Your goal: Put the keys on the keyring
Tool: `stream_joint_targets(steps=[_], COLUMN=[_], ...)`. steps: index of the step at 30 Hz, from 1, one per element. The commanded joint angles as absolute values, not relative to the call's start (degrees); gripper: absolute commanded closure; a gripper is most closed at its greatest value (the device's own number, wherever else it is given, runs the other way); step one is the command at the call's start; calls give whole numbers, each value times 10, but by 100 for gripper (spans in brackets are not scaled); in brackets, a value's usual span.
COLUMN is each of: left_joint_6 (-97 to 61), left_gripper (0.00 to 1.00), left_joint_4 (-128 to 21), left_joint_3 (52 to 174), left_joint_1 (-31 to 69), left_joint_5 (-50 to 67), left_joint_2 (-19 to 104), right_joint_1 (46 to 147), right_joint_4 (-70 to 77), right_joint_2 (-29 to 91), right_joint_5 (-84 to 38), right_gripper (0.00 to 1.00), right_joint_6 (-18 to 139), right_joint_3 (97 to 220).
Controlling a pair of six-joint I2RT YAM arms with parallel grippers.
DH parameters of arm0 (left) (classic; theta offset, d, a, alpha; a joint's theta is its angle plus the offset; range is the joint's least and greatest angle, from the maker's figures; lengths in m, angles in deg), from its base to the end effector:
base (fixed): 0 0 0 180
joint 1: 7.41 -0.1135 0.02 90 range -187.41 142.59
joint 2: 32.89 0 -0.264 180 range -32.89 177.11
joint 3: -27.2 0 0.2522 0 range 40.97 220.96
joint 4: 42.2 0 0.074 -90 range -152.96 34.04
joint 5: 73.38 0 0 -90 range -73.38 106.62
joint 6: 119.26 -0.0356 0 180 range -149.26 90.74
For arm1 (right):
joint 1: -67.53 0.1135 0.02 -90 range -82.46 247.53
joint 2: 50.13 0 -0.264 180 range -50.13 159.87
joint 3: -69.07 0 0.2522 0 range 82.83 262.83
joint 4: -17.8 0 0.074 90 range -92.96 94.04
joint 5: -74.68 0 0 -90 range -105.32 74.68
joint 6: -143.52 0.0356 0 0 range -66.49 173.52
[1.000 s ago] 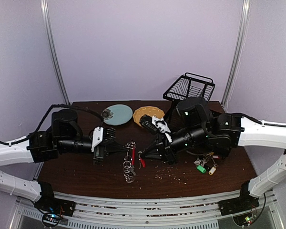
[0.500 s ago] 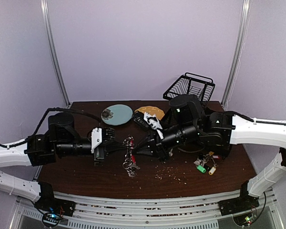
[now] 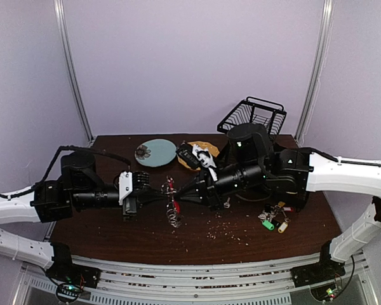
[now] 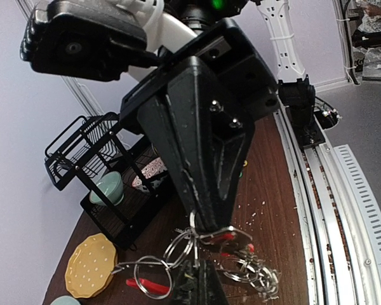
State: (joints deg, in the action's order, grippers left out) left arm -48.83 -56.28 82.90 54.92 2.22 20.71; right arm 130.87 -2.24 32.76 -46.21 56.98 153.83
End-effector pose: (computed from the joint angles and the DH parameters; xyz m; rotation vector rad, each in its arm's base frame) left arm 0.0950 -0.2003 0.3127 1.3393 1.2579 -0.7548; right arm 0.1357 0.3109 0.3511 -1.3577 1.5478 1.2706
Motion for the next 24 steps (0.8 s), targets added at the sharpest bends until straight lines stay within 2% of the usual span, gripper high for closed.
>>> stream_joint_targets(steps=[1, 10, 18, 24], left_joint_6=[-517, -525, -527, -560], left_gripper=[100, 100, 100, 100], left_joint_4=[-505, -506, -502, -501], left_joint_3=[806, 804, 805, 793], left_joint_1=[559, 562, 567, 591], left_joint_5=[7, 7, 74, 100], left_joint_2=[175, 170, 171, 175], right_joint_1=[1296, 1294, 1292, 1302], right_joint_4=[-8, -13, -31, -33], right_joint_2=[324, 330, 318, 342], right_joint_5=[-453, -469, -605, -611], right_gripper=[100, 100, 100, 100], right_joint_6=[591, 593, 558, 568], right_joint_3=[1534, 1532, 1524, 1547])
